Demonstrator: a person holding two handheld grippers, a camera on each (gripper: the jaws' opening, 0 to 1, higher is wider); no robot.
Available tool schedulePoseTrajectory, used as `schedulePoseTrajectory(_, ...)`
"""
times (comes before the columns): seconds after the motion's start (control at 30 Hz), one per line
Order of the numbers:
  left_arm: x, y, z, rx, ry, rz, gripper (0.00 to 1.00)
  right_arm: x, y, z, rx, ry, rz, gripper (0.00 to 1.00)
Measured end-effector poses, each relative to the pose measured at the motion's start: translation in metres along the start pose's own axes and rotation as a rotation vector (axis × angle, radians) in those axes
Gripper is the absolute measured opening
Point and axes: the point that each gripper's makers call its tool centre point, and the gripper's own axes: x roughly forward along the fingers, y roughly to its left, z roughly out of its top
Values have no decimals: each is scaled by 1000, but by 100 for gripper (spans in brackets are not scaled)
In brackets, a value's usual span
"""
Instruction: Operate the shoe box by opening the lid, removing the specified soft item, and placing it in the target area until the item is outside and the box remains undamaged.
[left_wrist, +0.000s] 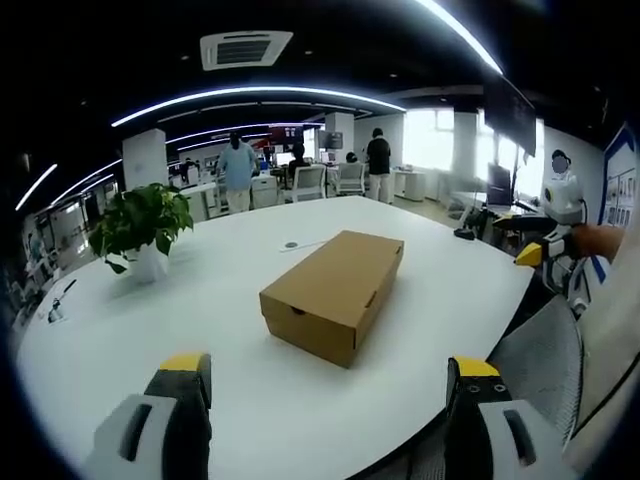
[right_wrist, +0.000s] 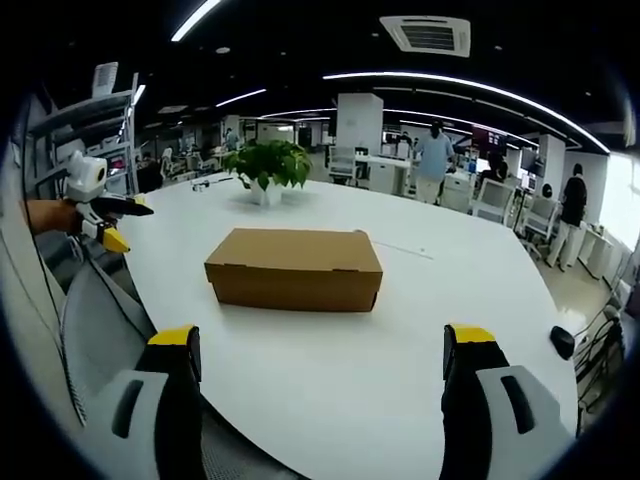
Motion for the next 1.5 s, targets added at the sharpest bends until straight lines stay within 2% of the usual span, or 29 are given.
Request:
schedulePoseTrajectory(0.83,13,-7,-1,-8,16,-16,100,8,-10,0,-21,27,39,96)
schedulePoseTrajectory(1.5,18,-1,2,-11,23,7,100,25,-28,4,-47,43,102,96)
